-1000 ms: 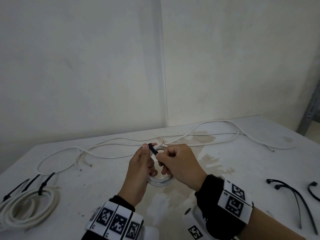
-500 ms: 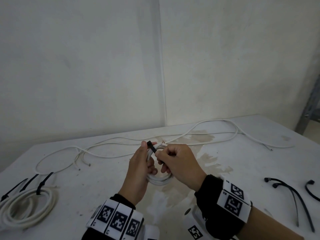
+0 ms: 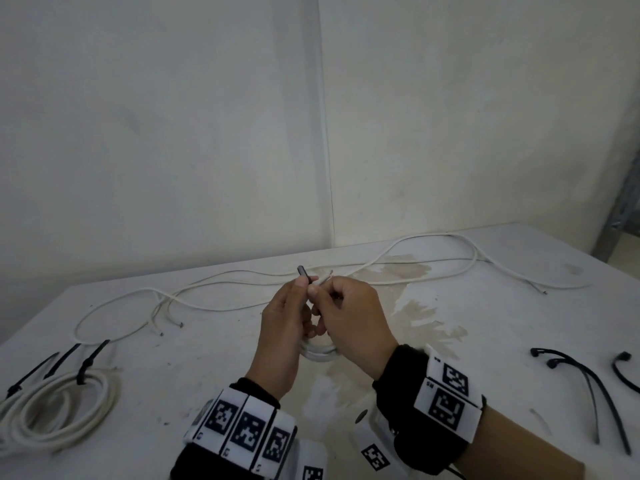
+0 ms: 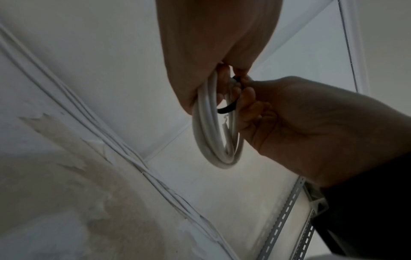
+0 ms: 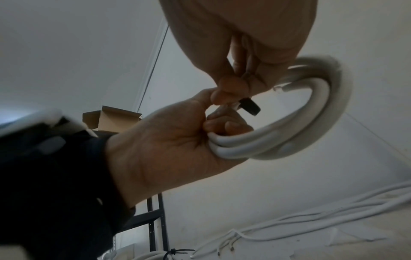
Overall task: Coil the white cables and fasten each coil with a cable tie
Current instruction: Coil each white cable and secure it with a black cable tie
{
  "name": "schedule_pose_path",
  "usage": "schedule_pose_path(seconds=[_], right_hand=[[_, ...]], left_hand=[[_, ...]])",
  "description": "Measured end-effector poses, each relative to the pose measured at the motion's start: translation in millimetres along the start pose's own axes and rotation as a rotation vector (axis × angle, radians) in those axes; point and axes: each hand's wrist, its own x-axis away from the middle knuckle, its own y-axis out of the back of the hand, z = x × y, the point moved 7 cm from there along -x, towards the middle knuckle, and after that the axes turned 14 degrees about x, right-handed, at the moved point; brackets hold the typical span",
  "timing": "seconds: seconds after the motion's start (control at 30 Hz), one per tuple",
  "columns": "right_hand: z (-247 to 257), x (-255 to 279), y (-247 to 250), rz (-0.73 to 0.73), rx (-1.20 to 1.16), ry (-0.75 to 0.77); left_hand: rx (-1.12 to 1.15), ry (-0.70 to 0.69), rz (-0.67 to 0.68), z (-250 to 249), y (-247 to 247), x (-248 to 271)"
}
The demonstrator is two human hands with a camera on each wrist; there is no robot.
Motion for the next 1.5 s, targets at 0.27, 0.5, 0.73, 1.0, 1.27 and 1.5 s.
schedule_pose_path(seconds=[0.27, 0.5, 0.73, 1.0, 1.27, 1.5], right_hand=[[7.7, 0.9, 25.8, -0.135, -0.021, 0.113], [9.7, -8.4, 15.1, 0.141, 0.123, 0.207], [17.1, -18.7, 27.7, 0.075, 0.022, 0.172], [19.3, -28.7, 36.3, 0.099, -0.038, 0.096], [15.9, -20.3, 23.0, 0.145, -0.011, 0.138], [17.8, -15.4, 30.4, 0.034, 0.177, 0.225]], left_hand=[[0.003, 0.004, -0.058, -9.1, 19.4, 3.5], [-0.087, 0.079, 0.018, -5.2, 8.8, 13.8], [-0.078, 0.119, 0.058, -12.0, -6.1, 13.6], [-0.066, 0.146, 0.050, -3.2, -6.2, 18.9], [-0.077, 0.112, 0.054, -8.2, -9.2, 15.9], [-0.134, 0.107, 0.040, -4.2, -11.3, 20.0]])
